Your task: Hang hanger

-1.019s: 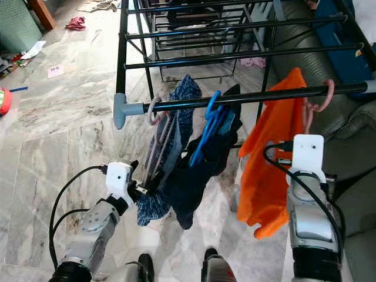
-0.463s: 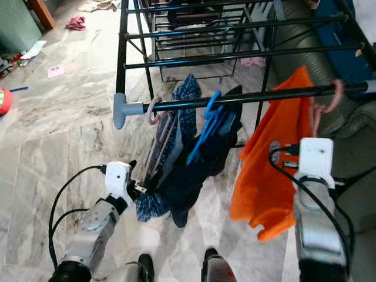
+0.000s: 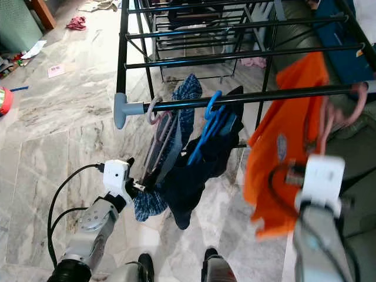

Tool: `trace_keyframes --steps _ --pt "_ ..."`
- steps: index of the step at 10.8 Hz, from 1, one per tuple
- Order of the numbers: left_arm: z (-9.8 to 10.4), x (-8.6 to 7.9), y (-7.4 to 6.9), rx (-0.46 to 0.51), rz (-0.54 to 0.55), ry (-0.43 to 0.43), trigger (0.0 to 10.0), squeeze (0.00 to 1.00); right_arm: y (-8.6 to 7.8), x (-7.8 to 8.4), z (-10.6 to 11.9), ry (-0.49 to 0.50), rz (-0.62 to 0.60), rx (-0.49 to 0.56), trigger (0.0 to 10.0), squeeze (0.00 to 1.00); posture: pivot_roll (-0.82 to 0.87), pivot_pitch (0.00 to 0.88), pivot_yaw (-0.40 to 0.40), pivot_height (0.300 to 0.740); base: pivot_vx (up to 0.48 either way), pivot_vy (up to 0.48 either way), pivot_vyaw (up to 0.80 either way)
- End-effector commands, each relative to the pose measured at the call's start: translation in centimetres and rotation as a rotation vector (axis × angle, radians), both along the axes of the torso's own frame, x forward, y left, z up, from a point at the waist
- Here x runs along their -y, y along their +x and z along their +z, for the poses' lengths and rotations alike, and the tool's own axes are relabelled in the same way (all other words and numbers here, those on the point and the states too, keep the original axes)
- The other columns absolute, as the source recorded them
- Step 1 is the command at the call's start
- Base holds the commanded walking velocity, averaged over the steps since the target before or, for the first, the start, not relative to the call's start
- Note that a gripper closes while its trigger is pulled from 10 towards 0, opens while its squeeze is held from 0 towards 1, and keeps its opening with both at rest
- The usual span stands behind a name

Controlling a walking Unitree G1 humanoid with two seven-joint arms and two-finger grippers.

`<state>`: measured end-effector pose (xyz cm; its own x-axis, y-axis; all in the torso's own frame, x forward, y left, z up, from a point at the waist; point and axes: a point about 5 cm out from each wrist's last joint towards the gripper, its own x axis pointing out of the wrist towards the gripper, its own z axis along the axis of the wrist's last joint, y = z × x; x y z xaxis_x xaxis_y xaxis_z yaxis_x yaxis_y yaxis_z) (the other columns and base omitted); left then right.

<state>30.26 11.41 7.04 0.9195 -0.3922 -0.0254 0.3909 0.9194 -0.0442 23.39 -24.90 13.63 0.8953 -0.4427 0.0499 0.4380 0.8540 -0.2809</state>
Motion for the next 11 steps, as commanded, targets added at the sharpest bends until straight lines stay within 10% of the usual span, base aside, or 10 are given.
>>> trace_keyframes --steps 1,2,6,11 --pt "-0.7 -0.5 -0.5 -0.023 0.023 0.017 10.0 0.00 -1.1 -0.6 -0.2 -0.014 0.009 0.028 8.0 0.00 -0.12 0.262 0.044 0.740 0.000 0.000 0.00" --pt "-0.7 -0.9 -0.7 -0.019 0.039 0.022 10.0 0.00 -1.7 -0.9 -1.3 -0.015 0.027 -0.007 10.0 0.00 -0.12 0.263 0.041 0.740 0.000 0.000 0.00" --pt "-1.4 -4.9 -2.2 -0.012 0.224 0.158 10.0 0.00 -2.2 -2.5 -3.5 0.105 0.084 -0.055 10.0 0.00 -0.07 0.247 0.021 0.740 0.000 0.000 0.00" --pt "-1.7 -5.2 -2.4 -0.028 0.300 0.179 10.0 0.00 -0.1 -3.4 -4.3 0.123 0.154 -0.084 10.0 0.00 -0.03 0.211 0.000 0.740 0.000 0.000 0.00"
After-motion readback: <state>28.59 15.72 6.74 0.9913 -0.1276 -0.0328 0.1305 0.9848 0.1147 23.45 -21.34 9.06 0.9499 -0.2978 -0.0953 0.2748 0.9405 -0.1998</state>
